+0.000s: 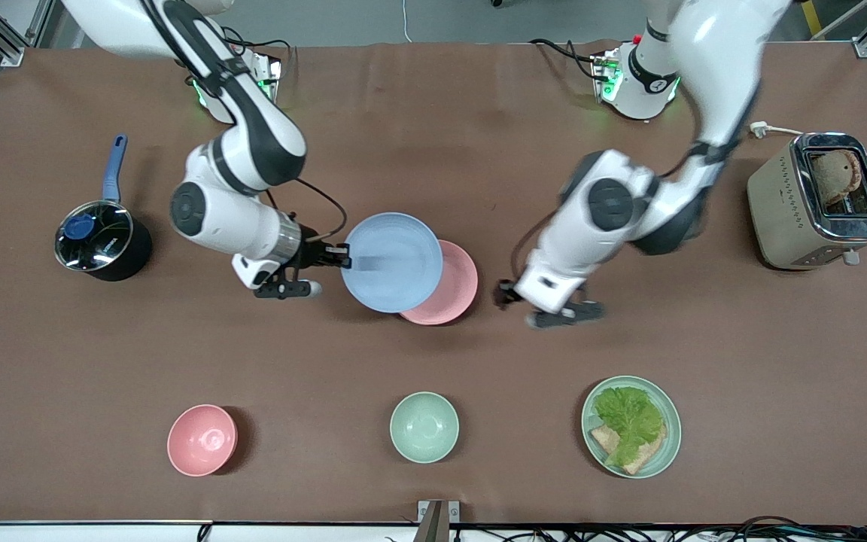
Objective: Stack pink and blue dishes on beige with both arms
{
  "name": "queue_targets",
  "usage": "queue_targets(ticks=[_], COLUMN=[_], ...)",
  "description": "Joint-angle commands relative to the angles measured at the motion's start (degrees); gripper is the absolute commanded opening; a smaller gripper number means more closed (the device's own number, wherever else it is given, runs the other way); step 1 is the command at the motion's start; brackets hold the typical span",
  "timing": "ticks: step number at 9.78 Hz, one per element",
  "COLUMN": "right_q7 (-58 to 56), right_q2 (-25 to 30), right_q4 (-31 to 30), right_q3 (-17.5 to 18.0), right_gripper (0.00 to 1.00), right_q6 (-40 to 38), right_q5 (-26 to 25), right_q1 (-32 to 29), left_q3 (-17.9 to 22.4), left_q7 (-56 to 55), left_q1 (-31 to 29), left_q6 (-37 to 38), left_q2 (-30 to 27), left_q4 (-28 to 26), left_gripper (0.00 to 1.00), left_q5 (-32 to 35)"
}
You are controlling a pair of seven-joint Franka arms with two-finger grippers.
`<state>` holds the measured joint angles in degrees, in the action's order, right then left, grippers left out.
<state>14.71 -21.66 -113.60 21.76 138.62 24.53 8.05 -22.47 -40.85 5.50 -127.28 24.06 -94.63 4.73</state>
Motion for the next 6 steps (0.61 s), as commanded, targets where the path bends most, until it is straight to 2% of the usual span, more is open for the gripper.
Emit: queue_targets(ticks=[1, 3, 6], right_q7=[2.1, 4.4, 4.1], right_q2=[-3.5, -5.6, -6.2], right_q4=[0.0, -0.1, -0.9], right_q3=[0.1, 0.0, 0.0], right_gripper=[0.02, 0.02, 0.02], right_q6=[7.3, 11.7, 12.4], right_q5=[1.0, 1.0, 0.4], right_q1=[3.8, 6.6, 6.2], left_q3=[0.1, -0.1, -0.5], left_q7=[5.6, 14.9, 29.7], left_q1=[-5.7, -12.1, -19.5], left_q6=[10.3, 18.1, 28.7], left_q2=[-3.2, -8.3, -17.8], left_q4=[5.9, 8.8, 8.8], left_gripper=[1.00, 1.00, 1.00], left_q5=[1.5, 1.9, 1.0])
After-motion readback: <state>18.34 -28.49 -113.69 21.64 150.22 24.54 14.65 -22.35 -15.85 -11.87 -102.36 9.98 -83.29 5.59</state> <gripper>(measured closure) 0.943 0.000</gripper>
